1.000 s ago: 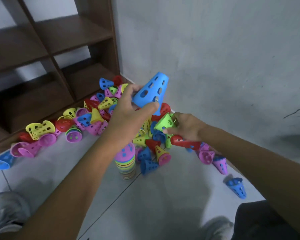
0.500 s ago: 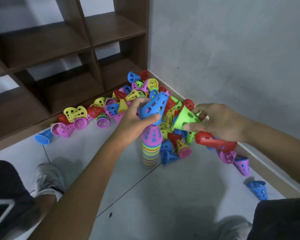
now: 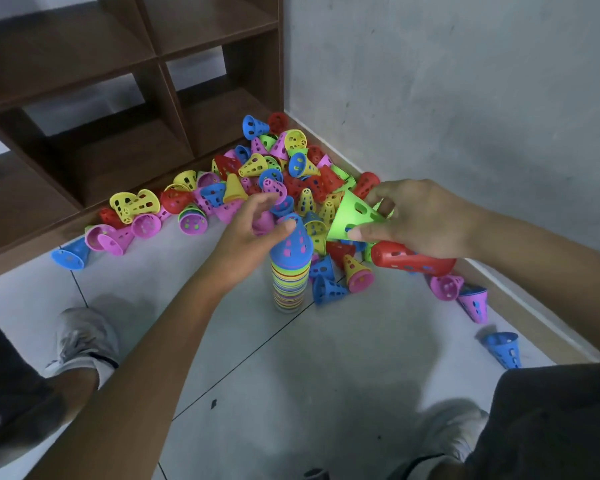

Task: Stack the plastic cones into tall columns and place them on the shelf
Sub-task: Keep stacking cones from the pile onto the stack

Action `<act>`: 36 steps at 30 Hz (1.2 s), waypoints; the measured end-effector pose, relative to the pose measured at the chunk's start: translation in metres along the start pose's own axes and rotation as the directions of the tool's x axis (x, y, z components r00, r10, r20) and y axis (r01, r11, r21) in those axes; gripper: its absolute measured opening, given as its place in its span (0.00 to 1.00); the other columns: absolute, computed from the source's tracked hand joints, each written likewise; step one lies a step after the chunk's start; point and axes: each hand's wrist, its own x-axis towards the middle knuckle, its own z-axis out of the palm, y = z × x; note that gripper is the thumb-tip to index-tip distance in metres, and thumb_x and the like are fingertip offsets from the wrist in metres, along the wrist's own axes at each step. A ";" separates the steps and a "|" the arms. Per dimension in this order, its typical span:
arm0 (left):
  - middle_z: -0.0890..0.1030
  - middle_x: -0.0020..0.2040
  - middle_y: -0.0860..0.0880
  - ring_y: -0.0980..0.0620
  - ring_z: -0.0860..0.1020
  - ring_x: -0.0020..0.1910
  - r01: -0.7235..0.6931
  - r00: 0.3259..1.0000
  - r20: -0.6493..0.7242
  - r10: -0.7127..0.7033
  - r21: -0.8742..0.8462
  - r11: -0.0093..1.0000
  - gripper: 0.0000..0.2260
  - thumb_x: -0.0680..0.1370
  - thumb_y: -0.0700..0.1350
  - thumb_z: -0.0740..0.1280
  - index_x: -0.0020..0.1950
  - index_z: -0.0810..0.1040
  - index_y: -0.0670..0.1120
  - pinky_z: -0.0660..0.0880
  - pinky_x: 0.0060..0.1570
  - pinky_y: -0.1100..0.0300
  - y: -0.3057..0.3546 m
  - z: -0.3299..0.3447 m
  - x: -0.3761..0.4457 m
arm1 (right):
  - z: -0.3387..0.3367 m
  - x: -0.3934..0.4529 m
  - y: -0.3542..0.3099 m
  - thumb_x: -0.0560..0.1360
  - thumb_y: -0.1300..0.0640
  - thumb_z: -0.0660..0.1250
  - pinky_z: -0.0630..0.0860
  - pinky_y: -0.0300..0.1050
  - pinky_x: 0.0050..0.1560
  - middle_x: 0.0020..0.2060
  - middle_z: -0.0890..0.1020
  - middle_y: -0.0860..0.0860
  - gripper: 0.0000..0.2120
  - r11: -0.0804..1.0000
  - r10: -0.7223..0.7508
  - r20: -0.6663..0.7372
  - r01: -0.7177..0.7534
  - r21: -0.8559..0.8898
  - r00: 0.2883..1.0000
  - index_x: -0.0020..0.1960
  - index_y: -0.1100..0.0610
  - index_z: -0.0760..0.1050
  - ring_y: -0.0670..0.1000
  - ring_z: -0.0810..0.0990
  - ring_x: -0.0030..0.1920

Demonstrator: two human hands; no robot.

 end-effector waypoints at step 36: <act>0.84 0.55 0.54 0.55 0.81 0.58 -0.090 0.987 0.131 0.087 0.017 0.996 0.20 0.70 0.46 0.79 0.60 0.79 0.48 0.77 0.59 0.55 0.036 -0.013 -0.001 | 0.007 0.009 -0.013 0.74 0.49 0.75 0.79 0.48 0.56 0.50 0.84 0.45 0.15 0.901 -0.144 -0.244 0.229 0.369 0.959 0.59 0.49 0.80 0.39 0.78 0.38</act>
